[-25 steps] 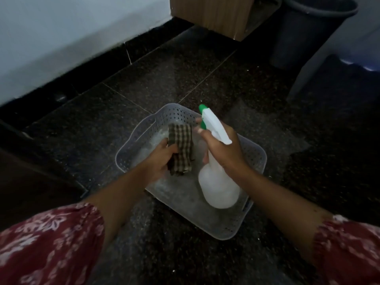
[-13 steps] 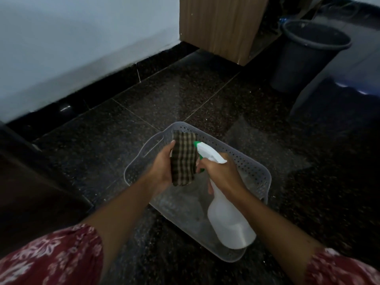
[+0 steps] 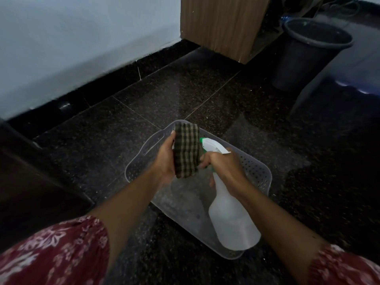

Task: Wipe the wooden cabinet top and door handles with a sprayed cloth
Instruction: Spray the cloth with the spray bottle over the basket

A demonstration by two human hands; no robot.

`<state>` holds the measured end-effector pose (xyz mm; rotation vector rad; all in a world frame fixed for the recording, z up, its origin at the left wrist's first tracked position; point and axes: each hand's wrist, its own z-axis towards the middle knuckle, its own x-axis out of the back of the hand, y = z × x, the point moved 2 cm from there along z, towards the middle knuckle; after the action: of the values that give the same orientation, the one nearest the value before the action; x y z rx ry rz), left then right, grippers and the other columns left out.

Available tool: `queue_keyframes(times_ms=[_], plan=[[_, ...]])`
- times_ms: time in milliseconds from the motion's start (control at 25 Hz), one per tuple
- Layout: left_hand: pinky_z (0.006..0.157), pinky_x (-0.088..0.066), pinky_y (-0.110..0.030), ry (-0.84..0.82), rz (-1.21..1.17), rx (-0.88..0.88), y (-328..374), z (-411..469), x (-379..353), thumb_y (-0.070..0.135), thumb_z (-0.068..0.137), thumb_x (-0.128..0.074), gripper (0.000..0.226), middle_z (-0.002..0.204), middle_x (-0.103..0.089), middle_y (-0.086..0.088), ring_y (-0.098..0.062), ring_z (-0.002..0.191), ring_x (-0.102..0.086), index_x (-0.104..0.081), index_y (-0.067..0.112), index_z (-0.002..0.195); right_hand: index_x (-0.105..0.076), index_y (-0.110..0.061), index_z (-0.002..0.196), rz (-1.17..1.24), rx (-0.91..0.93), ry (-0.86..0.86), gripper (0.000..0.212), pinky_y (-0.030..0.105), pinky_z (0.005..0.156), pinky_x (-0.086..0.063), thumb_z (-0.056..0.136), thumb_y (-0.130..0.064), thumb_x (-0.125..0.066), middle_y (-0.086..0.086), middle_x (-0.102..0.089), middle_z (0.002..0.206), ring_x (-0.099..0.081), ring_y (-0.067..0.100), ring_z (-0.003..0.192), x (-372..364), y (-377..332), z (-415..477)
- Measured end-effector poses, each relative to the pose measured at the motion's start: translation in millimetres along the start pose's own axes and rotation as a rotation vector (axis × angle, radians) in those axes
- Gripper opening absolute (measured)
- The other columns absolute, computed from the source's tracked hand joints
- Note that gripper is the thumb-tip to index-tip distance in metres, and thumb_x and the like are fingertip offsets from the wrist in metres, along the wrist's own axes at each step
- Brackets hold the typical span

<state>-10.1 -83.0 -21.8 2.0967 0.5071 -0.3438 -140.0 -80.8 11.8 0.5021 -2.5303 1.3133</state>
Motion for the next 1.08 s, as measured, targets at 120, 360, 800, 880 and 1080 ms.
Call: queue_keyframes(times_ms=[120, 360, 800, 880, 1080], plan=[[0.081, -0.048, -0.033, 0.001, -0.007, -0.027, 1, 1, -3, 0.051, 0.096, -0.022, 0.056, 0.066, -0.077, 0.002, -0.017, 0.084, -0.064, -0.067, 0.019, 0.084, -0.064, -0.002, 0.109, 0.025, 0.005, -0.032, 0.052, 0.041, 0.063, -0.055, 0.059, -0.009, -0.057, 0.016, -0.070, 0.079, -0.065, 0.033, 0.053, -5, 5, 8], [0.072, -0.052, -0.032, 0.012, -0.065, -0.054, 6, 2, -7, 0.051, 0.096, -0.025, 0.054, 0.079, -0.074, -0.003, -0.018, 0.081, -0.065, -0.066, 0.017, 0.087, -0.064, -0.006, 0.114, 0.009, -0.039, -0.041, 0.055, 0.041, 0.065, -0.056, 0.059, -0.007, -0.056, 0.016, -0.070, 0.085, -0.065, 0.032, 0.051, -6, 8, 5], [0.070, -0.051, -0.033, 0.011, -0.085, -0.070, 7, 3, -16, 0.051, 0.096, -0.026, 0.052, 0.081, -0.072, -0.003, -0.018, 0.081, -0.065, -0.066, 0.018, 0.089, -0.064, -0.002, 0.108, -0.004, 0.008, 0.011, 0.054, 0.034, 0.053, -0.051, 0.055, -0.008, -0.056, 0.017, -0.071, 0.085, -0.058, 0.025, 0.039, 3, 7, 0], [0.070, -0.050, -0.033, 0.021, -0.110, -0.069, 8, 4, -16, 0.051, 0.095, -0.027, 0.051, 0.081, -0.072, -0.003, -0.019, 0.082, -0.064, -0.065, 0.017, 0.090, -0.065, -0.001, 0.102, -0.025, 0.019, 0.035, 0.054, 0.034, 0.053, -0.050, 0.048, -0.010, -0.056, 0.015, -0.069, 0.077, -0.055, 0.025, 0.034, 3, 9, -1], [0.069, -0.051, -0.034, 0.008, -0.102, -0.088, 7, 4, -15, 0.050, 0.095, -0.028, 0.052, 0.067, -0.076, -0.001, -0.019, 0.080, -0.065, -0.066, 0.017, 0.083, -0.061, -0.002, 0.110, 0.033, -0.006, -0.007, 0.065, 0.029, 0.048, -0.047, 0.046, -0.011, -0.052, 0.016, -0.068, 0.076, -0.056, 0.025, 0.034, 4, 15, 2]])
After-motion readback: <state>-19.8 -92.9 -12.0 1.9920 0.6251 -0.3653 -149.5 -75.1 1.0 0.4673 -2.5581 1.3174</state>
